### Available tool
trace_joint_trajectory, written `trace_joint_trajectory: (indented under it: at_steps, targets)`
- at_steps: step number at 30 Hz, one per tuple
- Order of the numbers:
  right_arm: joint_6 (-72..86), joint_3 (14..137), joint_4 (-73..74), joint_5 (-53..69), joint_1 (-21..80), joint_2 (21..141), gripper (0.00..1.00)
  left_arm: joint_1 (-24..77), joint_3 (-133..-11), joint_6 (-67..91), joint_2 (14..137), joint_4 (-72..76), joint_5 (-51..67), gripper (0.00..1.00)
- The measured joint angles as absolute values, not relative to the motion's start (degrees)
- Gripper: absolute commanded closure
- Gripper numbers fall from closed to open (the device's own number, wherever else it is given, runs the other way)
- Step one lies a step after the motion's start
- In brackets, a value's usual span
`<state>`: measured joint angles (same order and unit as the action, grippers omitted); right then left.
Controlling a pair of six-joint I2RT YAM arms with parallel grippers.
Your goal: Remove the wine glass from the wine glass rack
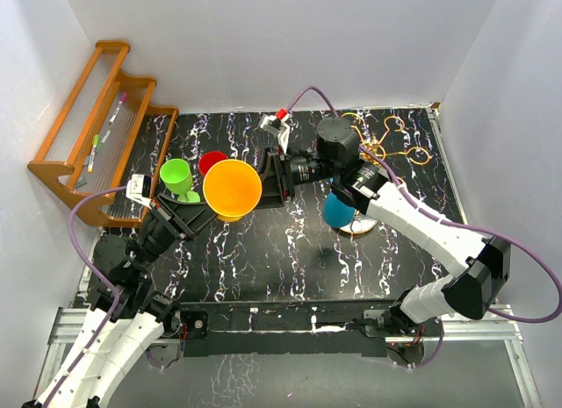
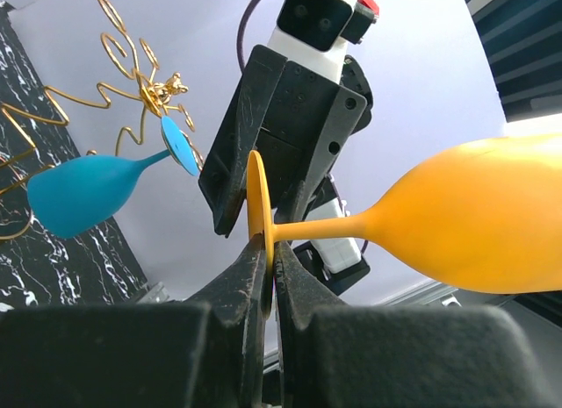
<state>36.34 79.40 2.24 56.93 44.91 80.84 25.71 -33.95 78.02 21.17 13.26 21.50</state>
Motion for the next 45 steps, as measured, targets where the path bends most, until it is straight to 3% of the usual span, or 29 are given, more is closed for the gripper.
trace_joint_trajectory:
  at_steps: [15,27,32,33,36,37,40,45]
  targets:
    - [40.0,78.1,-2.9,59.1,44.4,82.7,0.76,25.7,-32.9,78.7,21.6,15.0,22.3,1.0]
    - [42.0,77.0,-5.4,60.6,44.1,83.4,0.7,25.7,-32.0,78.7,22.6,15.9,23.4,1.0]
    - [43.1,77.0,-6.2,60.9,44.1,84.1,0.92,25.7,-31.8,78.4,23.1,16.3,23.7,1.0]
    - [43.3,77.0,-6.3,61.0,44.0,84.1,0.92,25.7,-31.8,78.3,23.1,16.2,23.8,0.98]
    - [44.6,77.0,-6.6,61.6,44.0,84.1,0.92,25.7,-31.9,77.2,23.0,15.4,23.8,0.67]
    - [44.6,77.0,-6.6,61.4,44.1,84.1,0.92,25.7,-32.4,76.7,23.0,13.5,23.4,0.62]
    - [43.1,77.0,-6.3,60.1,44.6,84.1,0.92,25.7,-36.6,73.8,23.2,1.4,20.0,0.54]
    - [40.7,77.0,-4.0,57.6,44.8,83.7,0.92,26.0,-53.1,65.7,23.8,-24.4,6.6,0.52]
